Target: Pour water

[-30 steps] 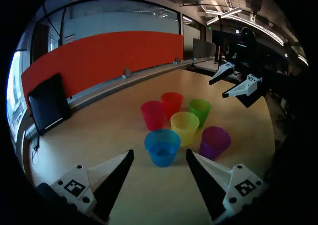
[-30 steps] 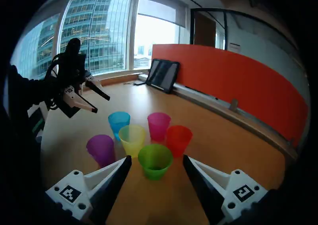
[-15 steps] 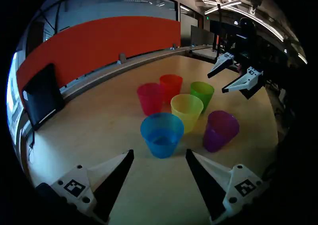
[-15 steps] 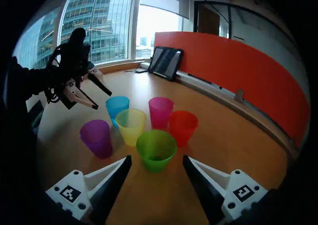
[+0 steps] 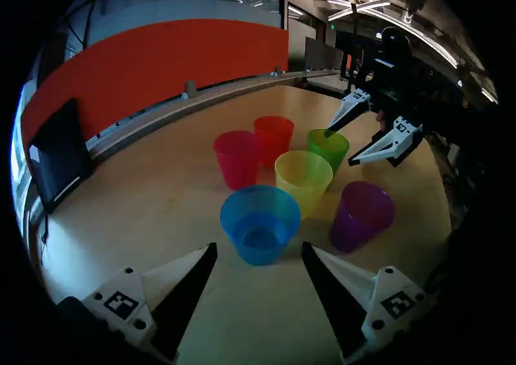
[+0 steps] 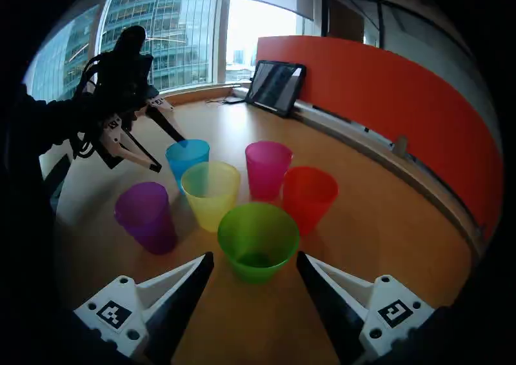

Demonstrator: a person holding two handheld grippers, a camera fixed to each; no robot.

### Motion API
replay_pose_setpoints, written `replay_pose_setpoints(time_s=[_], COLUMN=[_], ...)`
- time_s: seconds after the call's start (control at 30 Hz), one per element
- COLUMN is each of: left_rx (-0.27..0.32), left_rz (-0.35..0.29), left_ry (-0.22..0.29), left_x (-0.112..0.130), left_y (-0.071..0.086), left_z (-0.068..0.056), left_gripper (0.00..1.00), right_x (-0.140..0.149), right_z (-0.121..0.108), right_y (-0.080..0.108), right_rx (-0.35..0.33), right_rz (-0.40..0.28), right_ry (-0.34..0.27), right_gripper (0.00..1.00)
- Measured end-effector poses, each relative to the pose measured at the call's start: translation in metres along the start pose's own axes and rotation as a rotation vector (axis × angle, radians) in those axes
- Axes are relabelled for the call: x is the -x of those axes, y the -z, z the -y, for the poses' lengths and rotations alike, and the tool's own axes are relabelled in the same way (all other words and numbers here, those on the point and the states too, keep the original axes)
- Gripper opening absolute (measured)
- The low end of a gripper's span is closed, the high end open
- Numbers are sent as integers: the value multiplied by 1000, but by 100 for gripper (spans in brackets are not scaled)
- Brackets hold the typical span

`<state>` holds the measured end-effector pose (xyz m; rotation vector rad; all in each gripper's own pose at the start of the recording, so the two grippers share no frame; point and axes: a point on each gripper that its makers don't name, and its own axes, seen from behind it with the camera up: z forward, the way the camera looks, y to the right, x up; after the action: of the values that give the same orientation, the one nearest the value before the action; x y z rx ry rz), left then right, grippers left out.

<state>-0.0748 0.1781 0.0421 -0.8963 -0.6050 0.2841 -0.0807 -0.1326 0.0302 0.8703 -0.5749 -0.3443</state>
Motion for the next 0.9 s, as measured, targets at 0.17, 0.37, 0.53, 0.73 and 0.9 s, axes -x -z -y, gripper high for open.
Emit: replay_pose_setpoints(time_s=[0.17, 0.37, 0.53, 0.73, 0.9], left_rx=[12, 24, 26, 25, 19], left_rz=[-3, -9, -10, -10, -1], left_ry=[0, -1, -8, -8, -6], left_x=[-3, -8, -11, -13, -10], left_y=[-7, -16, -21, -25, -28], left_z=[0, -3, -4, -3, -2], left_gripper=[97, 97, 97, 97, 96], right_x=[2, 0, -3, -7, -8], right_z=[-2, -3, -3, -2, -2], right_y=[-7, -14, -18, -21, -23], right_rx=[-3, -7, -11, -14, -15], right_rz=[6, 5, 3, -2, -1], right_ry=[-3, -4, 0, 2, 3], right_gripper=[100, 100, 100, 100, 100])
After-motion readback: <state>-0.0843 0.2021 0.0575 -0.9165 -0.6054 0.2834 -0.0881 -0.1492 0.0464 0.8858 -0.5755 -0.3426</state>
